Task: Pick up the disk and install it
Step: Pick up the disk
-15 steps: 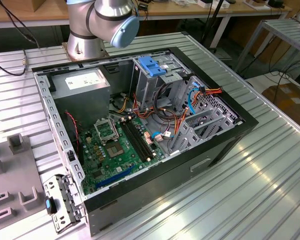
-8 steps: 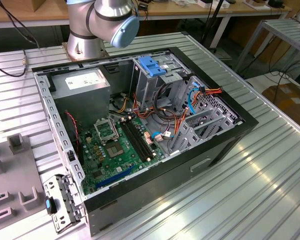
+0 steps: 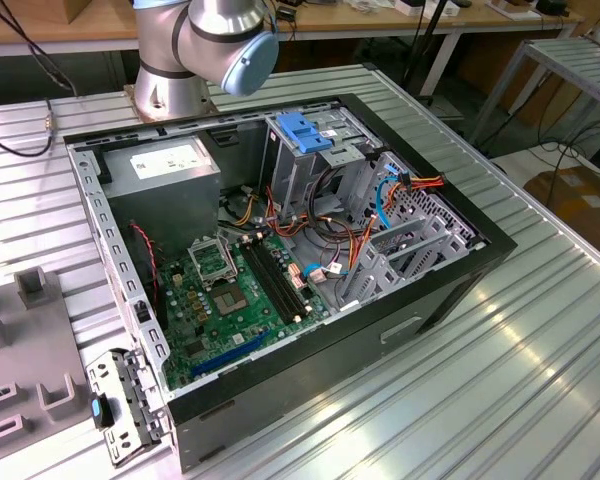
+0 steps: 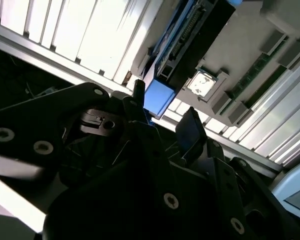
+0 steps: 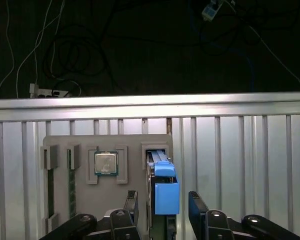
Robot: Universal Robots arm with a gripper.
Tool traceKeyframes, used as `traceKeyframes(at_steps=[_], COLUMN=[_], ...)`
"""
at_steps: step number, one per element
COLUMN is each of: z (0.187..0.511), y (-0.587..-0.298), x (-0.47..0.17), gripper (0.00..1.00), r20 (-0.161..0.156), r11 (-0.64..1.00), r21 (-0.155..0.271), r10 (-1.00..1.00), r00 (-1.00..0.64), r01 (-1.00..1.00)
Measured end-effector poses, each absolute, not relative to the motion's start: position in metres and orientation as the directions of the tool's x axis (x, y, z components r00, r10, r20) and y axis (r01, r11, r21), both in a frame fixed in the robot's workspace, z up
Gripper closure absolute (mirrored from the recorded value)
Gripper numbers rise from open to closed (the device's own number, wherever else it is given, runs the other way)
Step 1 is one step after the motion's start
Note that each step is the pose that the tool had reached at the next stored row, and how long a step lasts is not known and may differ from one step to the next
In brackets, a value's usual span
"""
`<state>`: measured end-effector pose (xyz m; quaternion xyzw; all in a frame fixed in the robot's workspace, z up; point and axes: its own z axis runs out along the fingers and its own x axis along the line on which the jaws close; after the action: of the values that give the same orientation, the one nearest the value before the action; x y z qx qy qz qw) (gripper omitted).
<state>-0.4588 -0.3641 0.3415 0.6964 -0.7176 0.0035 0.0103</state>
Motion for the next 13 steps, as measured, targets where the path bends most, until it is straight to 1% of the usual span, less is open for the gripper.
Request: traceKeyframes(at_steps=[5, 13], z=[0.331, 0.327], y=[-0.364, -0.364], x=[-0.459, -0.459], gripper=[0.47, 0.47], r20=[0.020, 0.020], r11=[0.030, 0.030], r21=[0.009, 0.009], r10=[-0.999, -0.999], r00=[-0.030, -0.030], r01=[-1.000, -1.000])
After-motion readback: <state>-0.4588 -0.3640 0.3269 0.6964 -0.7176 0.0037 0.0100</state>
